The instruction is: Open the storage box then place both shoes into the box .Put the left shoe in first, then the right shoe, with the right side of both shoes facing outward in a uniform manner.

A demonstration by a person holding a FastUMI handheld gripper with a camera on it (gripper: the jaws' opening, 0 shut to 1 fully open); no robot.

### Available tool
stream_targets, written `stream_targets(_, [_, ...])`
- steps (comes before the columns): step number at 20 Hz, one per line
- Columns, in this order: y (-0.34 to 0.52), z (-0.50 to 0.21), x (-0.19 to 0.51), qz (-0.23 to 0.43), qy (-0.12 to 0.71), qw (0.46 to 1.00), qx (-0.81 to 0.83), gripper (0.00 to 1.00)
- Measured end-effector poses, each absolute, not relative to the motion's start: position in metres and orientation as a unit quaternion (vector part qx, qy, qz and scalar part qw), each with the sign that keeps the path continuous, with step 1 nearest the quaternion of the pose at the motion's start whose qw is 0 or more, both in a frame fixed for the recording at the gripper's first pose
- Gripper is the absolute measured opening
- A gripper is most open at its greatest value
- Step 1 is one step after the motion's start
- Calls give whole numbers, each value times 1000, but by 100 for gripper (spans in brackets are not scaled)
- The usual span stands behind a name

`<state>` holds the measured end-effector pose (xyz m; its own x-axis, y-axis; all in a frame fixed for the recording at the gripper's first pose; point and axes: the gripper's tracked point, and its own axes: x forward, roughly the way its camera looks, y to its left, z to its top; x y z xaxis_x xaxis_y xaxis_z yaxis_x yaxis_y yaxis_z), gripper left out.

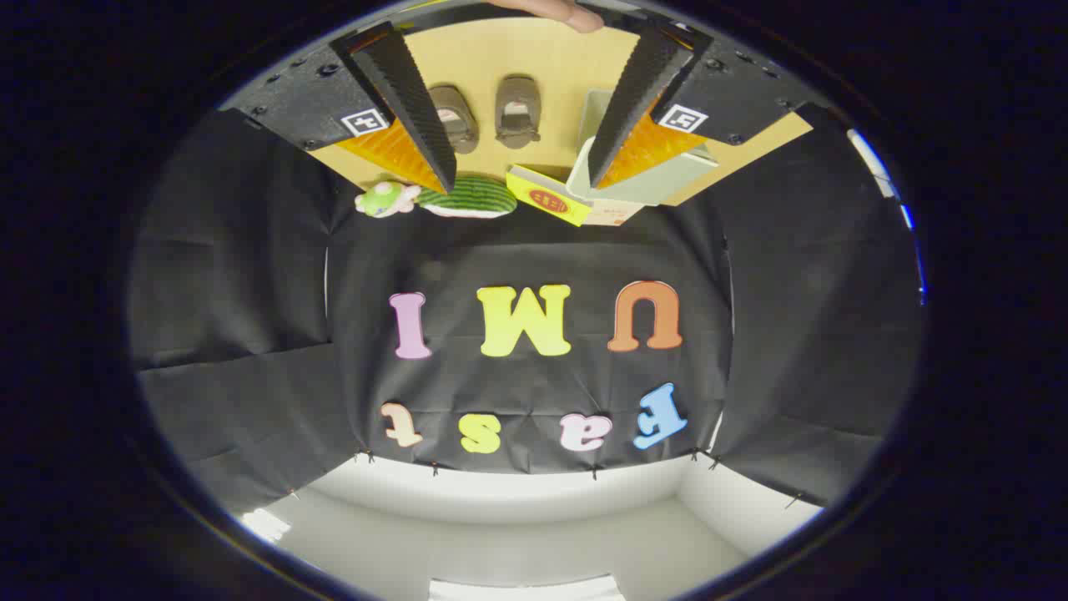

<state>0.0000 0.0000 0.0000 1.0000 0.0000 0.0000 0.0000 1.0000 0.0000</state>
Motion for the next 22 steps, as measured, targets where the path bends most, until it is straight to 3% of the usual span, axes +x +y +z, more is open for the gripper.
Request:
stream_targets(14, [-28,-2,-4,-26,-7,1000,1,100])
stream_targets(22, [-39,-9,52,-20,5,1000,-2,100])
